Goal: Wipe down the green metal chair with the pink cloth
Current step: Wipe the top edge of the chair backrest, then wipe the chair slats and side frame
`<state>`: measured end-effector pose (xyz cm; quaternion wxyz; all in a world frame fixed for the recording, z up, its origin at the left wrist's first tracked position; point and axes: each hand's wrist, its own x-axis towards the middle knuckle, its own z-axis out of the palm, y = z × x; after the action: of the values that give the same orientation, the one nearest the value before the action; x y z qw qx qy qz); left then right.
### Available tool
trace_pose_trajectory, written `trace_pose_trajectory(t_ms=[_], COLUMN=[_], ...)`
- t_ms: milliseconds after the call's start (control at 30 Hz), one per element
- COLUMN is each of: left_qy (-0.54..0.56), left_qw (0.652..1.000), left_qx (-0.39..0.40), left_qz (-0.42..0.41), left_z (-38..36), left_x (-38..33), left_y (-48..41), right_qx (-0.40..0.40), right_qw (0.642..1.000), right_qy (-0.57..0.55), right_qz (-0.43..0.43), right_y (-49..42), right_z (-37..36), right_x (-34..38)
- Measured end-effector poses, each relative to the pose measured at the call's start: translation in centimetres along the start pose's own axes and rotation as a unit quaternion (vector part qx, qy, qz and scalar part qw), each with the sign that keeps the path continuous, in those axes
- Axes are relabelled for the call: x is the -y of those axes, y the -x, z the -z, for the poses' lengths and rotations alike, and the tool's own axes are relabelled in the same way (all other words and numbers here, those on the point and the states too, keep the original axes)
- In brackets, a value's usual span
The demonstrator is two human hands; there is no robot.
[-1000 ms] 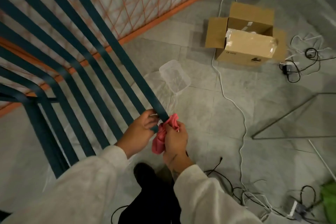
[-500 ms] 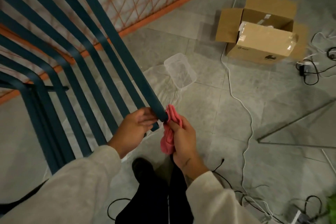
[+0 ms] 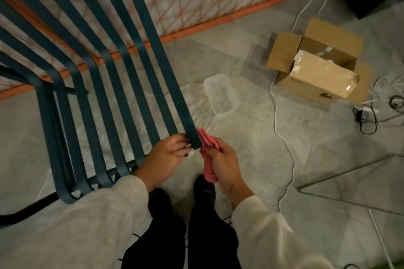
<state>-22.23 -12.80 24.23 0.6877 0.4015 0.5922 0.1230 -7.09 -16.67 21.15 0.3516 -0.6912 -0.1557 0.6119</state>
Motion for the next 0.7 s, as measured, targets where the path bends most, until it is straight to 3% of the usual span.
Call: trace_pose_trajectory(t_ms=[133, 400, 700], left_qy=[-0.02, -0.021, 0.021], left_qw=[0.999, 0.985, 0.946], left_qx=[-0.027, -0.156, -0.317], left_qz=[-0.028, -0.075, -0.059], left_z=[0.1, 4.7, 11.9], left_x=[-1.2, -5.2, -0.8], left_y=[1.8, 11.7, 27.8], right_qx=[0.024, 0.107, 0.292], right_qw=[0.999, 0.987, 0.906], right_qy=[-0.018, 0.111, 0.278], right_qz=[0.022, 0.056, 0.132], right_y=[5.2, 12.2, 21.5], right_z=[1.2, -1.4, -12.8], right_x=[4.4, 13.1, 16.6])
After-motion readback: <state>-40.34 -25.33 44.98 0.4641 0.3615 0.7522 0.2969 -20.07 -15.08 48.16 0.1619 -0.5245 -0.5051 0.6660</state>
